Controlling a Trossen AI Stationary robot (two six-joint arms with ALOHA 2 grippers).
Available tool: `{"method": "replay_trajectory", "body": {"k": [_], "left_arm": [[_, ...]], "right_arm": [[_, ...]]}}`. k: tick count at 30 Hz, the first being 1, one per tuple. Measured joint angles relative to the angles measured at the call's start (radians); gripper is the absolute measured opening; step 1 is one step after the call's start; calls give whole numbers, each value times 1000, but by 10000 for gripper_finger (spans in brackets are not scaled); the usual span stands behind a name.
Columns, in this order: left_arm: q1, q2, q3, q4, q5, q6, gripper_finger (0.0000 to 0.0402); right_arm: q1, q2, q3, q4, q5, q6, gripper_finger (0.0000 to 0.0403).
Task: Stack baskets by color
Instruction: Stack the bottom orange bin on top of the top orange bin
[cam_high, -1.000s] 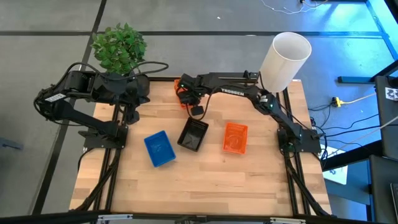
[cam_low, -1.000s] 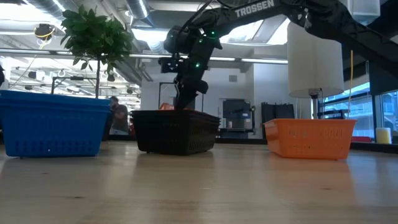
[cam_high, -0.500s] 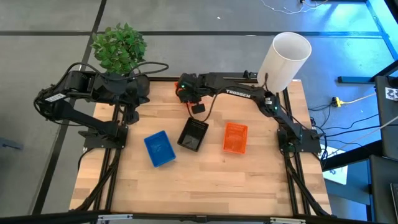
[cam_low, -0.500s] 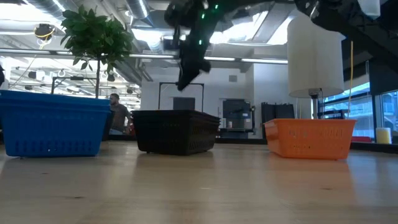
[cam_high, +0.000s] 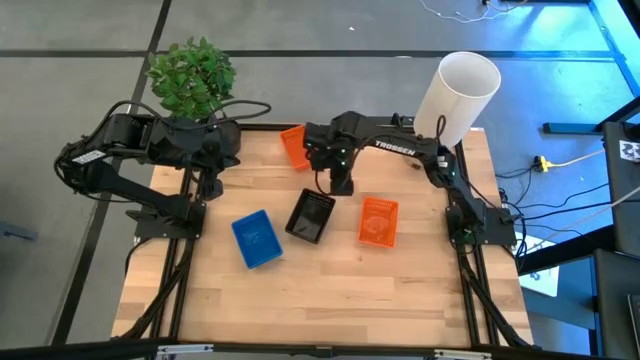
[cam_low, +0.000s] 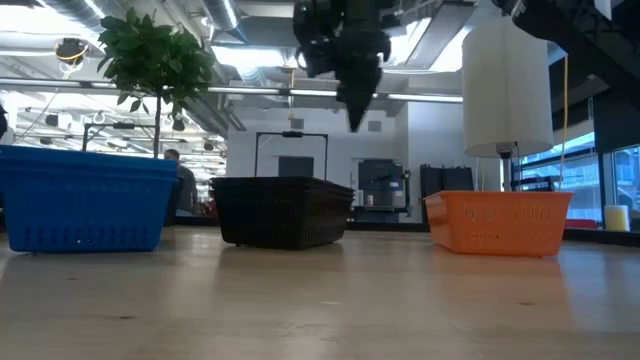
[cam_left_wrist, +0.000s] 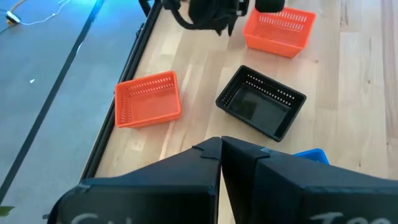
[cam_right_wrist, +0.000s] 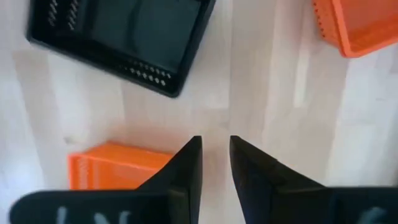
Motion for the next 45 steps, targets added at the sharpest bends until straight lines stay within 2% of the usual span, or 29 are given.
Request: {"method": "replay_trajectory", "body": {"k": [4, 9, 18, 26, 28, 33, 42, 45], "left_arm": [[0, 0, 0, 0, 0, -1, 4], [0, 0, 0, -1, 1, -5, 4], [0, 0, 0, -1, 33, -2, 4], [0, 0, 0, -2, 31, -3, 4], [0, 0, 0, -1, 27, -1, 4], [0, 0, 0, -2, 27, 0, 4], [0, 0, 0, -1, 26, -4, 4], [0, 0, 0, -1, 26, -6, 4]], "right_arm": [[-13, -25, -53, 8, -73, 33, 83], [-9, -82, -169, 9, -93, 39, 83], [-11, -250, -541, 34, -100, 40, 83], [-14, -249, -749, 185, -100, 38, 83], [-16, -248, -777, 188, -78, 36, 83], [-17, -249, -794, 197, 58, 43, 83], [-18, -249, -794, 231, 46, 36, 83], [-19, -249, -794, 234, 8, 21, 83]]}}
